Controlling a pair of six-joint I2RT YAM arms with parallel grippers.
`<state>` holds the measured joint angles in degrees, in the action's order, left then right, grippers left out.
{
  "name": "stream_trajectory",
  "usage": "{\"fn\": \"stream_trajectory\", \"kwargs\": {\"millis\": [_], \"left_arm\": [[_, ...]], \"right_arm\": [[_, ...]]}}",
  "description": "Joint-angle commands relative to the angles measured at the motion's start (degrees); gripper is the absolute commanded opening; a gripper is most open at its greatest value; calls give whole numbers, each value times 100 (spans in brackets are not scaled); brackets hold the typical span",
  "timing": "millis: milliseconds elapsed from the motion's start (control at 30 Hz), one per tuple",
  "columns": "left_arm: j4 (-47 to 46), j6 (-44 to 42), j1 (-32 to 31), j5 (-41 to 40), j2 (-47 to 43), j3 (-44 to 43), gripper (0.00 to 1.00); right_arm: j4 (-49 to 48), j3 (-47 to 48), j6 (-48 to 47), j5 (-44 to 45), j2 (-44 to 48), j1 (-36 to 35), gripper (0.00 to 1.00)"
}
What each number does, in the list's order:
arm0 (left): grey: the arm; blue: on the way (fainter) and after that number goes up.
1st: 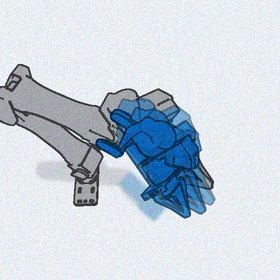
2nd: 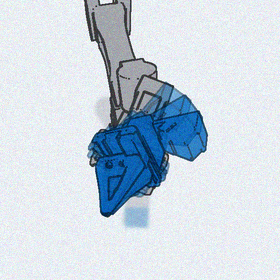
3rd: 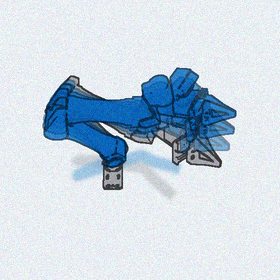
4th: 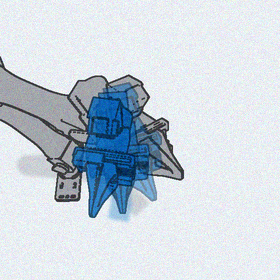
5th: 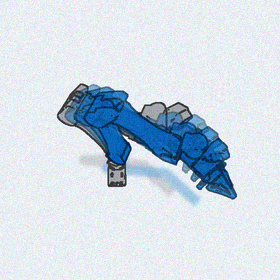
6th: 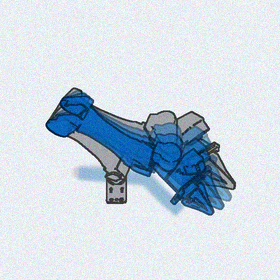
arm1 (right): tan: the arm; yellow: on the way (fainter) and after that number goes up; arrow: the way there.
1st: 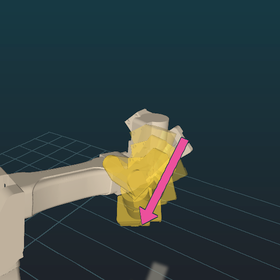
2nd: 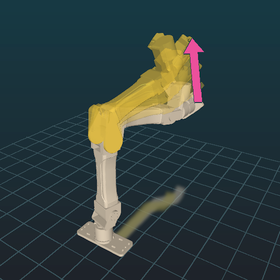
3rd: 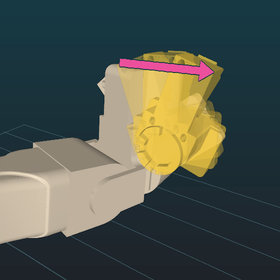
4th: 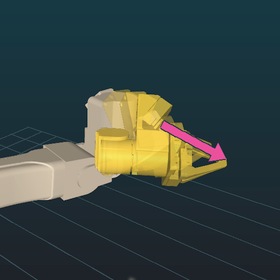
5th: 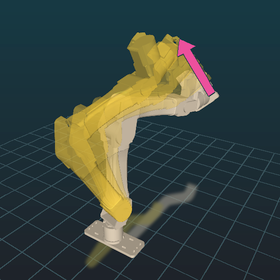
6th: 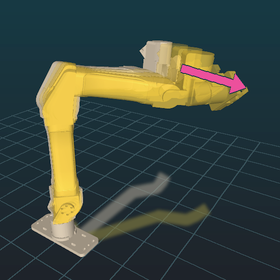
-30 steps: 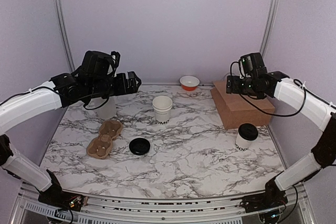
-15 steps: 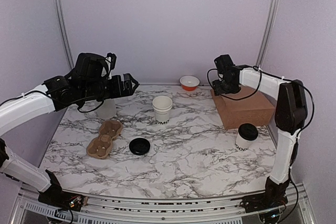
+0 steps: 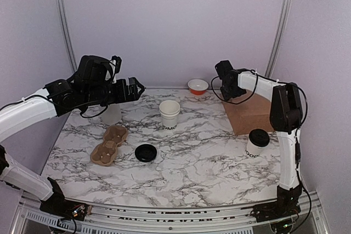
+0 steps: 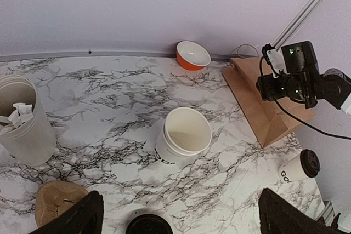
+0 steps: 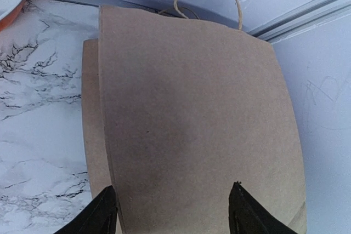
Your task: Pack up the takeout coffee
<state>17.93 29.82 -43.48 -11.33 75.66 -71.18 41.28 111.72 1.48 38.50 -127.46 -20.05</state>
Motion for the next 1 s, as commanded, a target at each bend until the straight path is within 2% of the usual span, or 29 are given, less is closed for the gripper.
{"fn": "stream_trajectory", "kwargs": {"millis": [0, 667, 967], "left_arm": [[55, 56, 24, 64, -113, -1, 99], [57, 80, 24, 68, -75, -28, 99], [55, 70, 24, 85, -33, -95, 99]], "right_arm": [[98, 380, -159, 313, -212, -20, 66], [-210, 578, -489, 595, -609, -169, 64], [-340, 709, -687, 815, -900, -169, 50]]}}
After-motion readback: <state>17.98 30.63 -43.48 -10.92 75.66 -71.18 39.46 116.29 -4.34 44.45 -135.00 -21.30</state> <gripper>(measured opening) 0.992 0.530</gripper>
